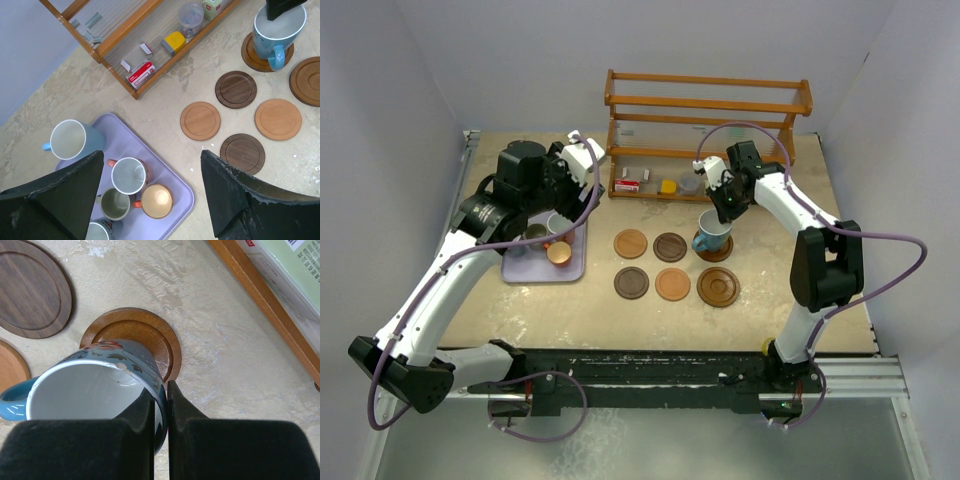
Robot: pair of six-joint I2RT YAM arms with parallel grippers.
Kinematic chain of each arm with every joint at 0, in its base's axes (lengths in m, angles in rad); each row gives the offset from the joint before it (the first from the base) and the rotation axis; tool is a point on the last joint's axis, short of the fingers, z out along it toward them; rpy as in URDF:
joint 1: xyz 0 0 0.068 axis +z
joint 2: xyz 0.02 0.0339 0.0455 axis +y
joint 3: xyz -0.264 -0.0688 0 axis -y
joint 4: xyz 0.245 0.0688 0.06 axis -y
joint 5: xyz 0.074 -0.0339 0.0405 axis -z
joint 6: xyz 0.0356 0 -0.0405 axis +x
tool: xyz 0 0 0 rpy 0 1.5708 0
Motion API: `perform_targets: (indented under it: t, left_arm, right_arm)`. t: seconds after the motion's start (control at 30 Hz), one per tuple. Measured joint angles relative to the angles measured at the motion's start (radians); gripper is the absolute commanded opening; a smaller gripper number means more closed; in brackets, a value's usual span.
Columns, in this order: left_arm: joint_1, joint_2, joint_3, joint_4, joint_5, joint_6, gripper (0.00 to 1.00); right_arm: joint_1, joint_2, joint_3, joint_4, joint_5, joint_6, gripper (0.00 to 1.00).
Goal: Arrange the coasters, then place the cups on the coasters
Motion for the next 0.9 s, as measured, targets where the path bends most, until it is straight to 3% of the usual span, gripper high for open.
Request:
perform_targets:
  t: [0.9]
  left_arm:
    - [0.033, -0.023, 0.000, 0.000, 0.001, 0.000, 0.77]
  right_arm:
    - [-0.006, 0.000, -0.002, 0.004, -0.003, -0.032, 0.26]
